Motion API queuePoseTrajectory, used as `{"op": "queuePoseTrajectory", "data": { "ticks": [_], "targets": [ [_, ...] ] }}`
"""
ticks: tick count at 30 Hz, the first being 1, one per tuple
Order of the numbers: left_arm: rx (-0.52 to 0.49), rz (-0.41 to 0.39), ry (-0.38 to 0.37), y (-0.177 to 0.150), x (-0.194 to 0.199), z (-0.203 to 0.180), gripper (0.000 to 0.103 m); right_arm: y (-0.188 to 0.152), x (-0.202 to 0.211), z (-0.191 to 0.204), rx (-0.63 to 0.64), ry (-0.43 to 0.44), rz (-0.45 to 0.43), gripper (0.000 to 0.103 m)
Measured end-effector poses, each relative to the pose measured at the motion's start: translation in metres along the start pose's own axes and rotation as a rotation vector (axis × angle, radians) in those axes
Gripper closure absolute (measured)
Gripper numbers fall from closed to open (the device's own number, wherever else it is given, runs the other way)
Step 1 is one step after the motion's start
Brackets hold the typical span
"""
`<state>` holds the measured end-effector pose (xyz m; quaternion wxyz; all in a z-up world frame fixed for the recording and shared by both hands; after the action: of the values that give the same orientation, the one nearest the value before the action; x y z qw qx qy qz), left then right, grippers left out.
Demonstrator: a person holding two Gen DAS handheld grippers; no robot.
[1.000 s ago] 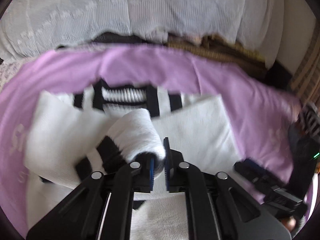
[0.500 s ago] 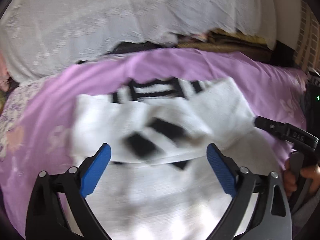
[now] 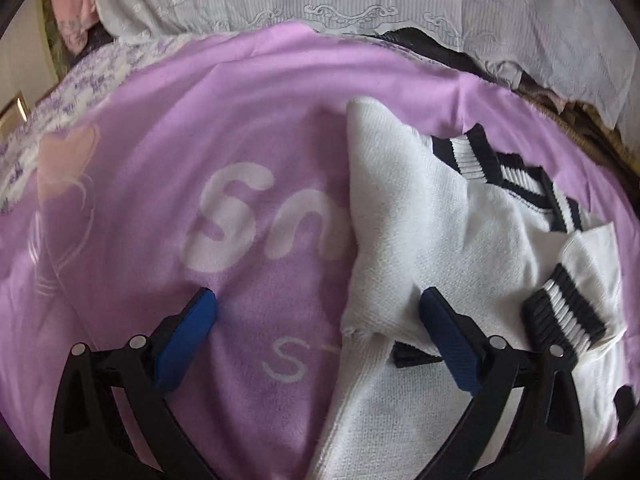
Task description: Fold small clothes
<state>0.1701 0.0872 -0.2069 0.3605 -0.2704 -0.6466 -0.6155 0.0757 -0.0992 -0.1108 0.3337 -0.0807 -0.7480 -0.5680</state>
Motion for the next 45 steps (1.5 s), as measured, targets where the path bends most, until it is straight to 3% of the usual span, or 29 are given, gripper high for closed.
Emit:
{"op": "queuePoseTrajectory", "data": {
  "ticks": [3,8,17,20,22,23,24,28,30,33,35,38,40,42,45],
  "targets": [
    [-0.014,-0.004,0.016,-0.002,0.000,-0.002,0.004,0.007,-0.009,0.026,0.173,-0.040,0.004,0.010],
    [0.003,0.002,-0.002,-0.002,-0.001,0.001,0.004,0.017,-0.026,0.044,0.319,-0.086,0.010,0.018],
    [0.005,-0.007,0.002,-0.002,-0.004,-0.001,0.004,0.006,-0.032,0.071,0.435,-0.013,0.030,0.021],
    [0.004,-0.012,0.007,-0.002,-0.004,-0.001,0.004,0.009,-0.040,0.070,0.434,-0.028,0.037,0.021],
    [0.004,-0.013,0.008,-0.002,-0.003,-0.001,0.004,0.014,-0.044,0.067,0.416,-0.025,0.045,0.043],
    [0.005,-0.013,0.007,-0.002,-0.003,-0.001,0.004,0.017,-0.046,0.062,0.368,0.002,0.057,0.069],
    [0.005,-0.013,0.006,-0.003,-0.003,-0.001,0.004,0.019,-0.047,0.057,0.325,0.010,0.060,0.085],
    [0.005,-0.013,0.006,-0.003,-0.003,-0.001,0.004,0.024,-0.036,0.001,0.041,-0.016,0.034,0.090],
    [0.004,-0.014,0.007,-0.003,-0.003,-0.001,0.004,0.012,-0.024,-0.048,-0.193,-0.030,0.014,0.092],
    [0.001,-0.017,0.015,-0.003,-0.003,-0.001,0.004,-0.028,-0.015,-0.125,-0.563,-0.063,0.025,0.092],
    [-0.001,-0.018,0.018,-0.003,-0.002,-0.001,0.004,-0.062,-0.024,-0.150,-0.758,0.024,0.089,0.091],
    [-0.004,-0.020,0.022,-0.004,-0.002,-0.001,0.004,-0.086,-0.022,-0.160,-0.869,0.074,0.085,0.084],
    [-0.003,-0.018,0.024,-0.005,0.001,0.000,0.004,-0.088,-0.010,-0.168,-0.891,0.000,0.063,0.081],
    [0.000,-0.024,0.014,-0.006,0.010,0.001,0.004,-0.078,0.004,-0.174,-0.870,-0.046,0.000,0.078],
    [0.016,-0.089,-0.071,0.004,0.037,-0.005,0.004,-0.048,0.014,-0.161,-0.809,0.035,-0.063,0.077]
  ]
}}
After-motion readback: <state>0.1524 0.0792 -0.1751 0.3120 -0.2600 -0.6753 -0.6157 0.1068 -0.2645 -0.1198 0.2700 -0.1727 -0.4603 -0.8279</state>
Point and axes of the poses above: each gripper's, at about its wrist camera, not at the fingertips, and x roughly against the way its jaws point, z to its left, y to its top, the point moved 8 cm from there along -x, roughly the way its jaws point, and after that the axes turned 3 degrees about y, right-handed, at the moved point
